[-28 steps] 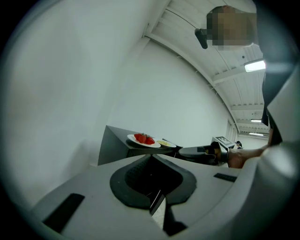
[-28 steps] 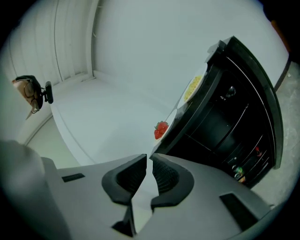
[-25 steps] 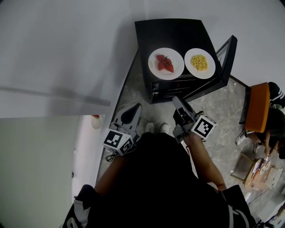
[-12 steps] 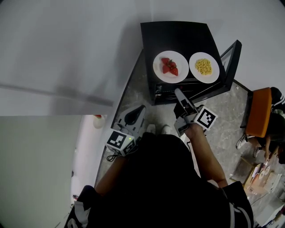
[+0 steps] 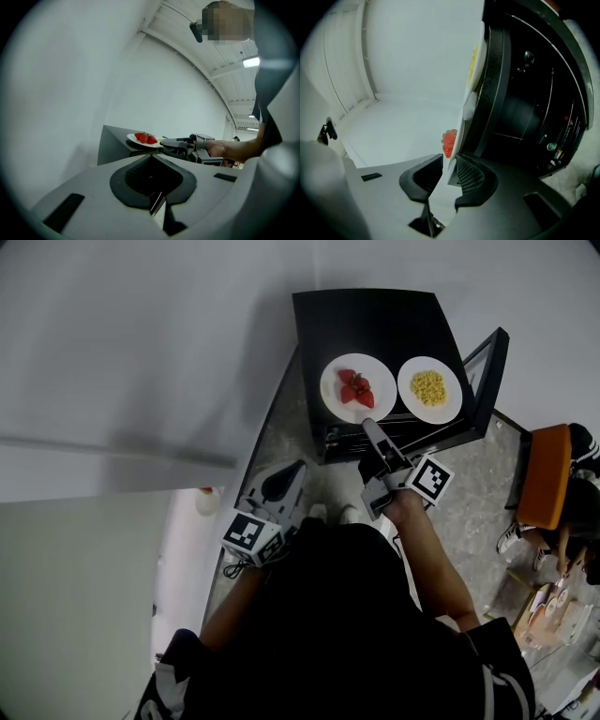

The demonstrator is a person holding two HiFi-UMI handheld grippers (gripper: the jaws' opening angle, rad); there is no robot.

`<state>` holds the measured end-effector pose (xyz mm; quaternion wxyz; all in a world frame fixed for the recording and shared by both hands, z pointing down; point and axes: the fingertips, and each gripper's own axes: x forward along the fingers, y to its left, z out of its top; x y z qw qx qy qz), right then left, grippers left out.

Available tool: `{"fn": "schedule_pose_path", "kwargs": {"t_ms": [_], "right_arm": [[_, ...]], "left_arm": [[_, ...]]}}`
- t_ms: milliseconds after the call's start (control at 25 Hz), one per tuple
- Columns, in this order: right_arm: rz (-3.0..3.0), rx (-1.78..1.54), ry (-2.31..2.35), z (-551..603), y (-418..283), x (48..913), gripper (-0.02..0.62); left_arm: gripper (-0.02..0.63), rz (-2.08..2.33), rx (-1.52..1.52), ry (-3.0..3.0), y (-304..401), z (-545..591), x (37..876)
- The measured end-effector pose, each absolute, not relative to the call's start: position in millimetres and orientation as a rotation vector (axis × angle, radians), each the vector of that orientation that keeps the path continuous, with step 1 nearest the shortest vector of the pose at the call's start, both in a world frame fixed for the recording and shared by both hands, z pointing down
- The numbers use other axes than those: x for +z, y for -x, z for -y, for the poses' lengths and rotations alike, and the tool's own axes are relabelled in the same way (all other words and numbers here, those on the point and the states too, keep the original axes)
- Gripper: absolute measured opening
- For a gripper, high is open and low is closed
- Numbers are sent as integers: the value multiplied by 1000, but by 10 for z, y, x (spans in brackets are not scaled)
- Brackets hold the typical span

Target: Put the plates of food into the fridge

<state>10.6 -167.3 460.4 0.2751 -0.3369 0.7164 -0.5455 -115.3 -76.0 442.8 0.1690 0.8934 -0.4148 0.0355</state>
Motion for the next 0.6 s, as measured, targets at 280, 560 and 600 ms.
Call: {"fn": "schedule_pose_path", "kwargs": {"t_ms": [280,560,600], "right_arm": [[-1859,-1536,920,1734,-112,4695,80],[-1799,-1582,838,1708,-123,4662,44],[-1793,-1585,824,1682,-128,4646,41]], "left_arm": [[23,1177,109,-2523,1165,783,4465],[23,1166,116,-2530,1119,793,4456],[23,1164,116,-2528,1116,786,4462]]}}
